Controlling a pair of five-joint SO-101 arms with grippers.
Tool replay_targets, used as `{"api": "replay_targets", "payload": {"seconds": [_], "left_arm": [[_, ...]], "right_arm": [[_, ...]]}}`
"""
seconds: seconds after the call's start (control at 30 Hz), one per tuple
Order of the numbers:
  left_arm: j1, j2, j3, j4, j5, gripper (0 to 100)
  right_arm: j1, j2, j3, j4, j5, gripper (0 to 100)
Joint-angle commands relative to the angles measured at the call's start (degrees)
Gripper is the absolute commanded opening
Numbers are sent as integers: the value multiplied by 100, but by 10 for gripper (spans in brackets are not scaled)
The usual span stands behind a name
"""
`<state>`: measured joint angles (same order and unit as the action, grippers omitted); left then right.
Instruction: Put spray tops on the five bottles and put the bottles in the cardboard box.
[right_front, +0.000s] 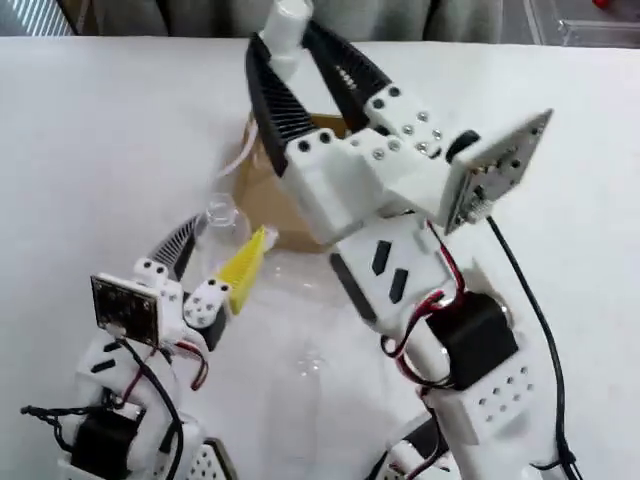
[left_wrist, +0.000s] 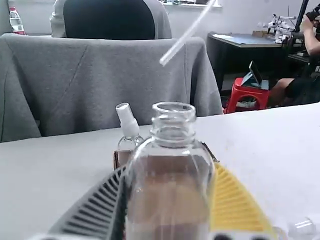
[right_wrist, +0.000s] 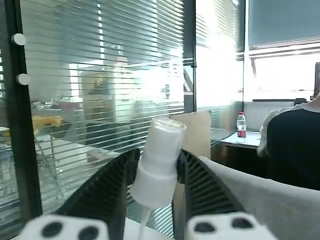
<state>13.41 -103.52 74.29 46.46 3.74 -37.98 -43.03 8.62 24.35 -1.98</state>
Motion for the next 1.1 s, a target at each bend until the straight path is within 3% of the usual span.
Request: {"api": "replay_targets", "payload": {"seconds": [0.0, 0.13, 0.27, 0.67, 1.07], "left_arm": [[84, -84, 105, -35, -9, 42], [92, -84, 273, -158, -466, 42], [92, -84, 273, -158, -466, 42], [92, -84, 387, -185, -475, 42], [84, -84, 360, -185, -475, 42]], "right_arm": [[-145, 66, -343, 48, 79, 15], [-101, 66, -343, 163, 114, 15], [-136, 40, -352, 708, 527, 15], [-110, -57, -316, 1015, 554, 15], [-110, -84, 422, 444, 545, 15]]}}
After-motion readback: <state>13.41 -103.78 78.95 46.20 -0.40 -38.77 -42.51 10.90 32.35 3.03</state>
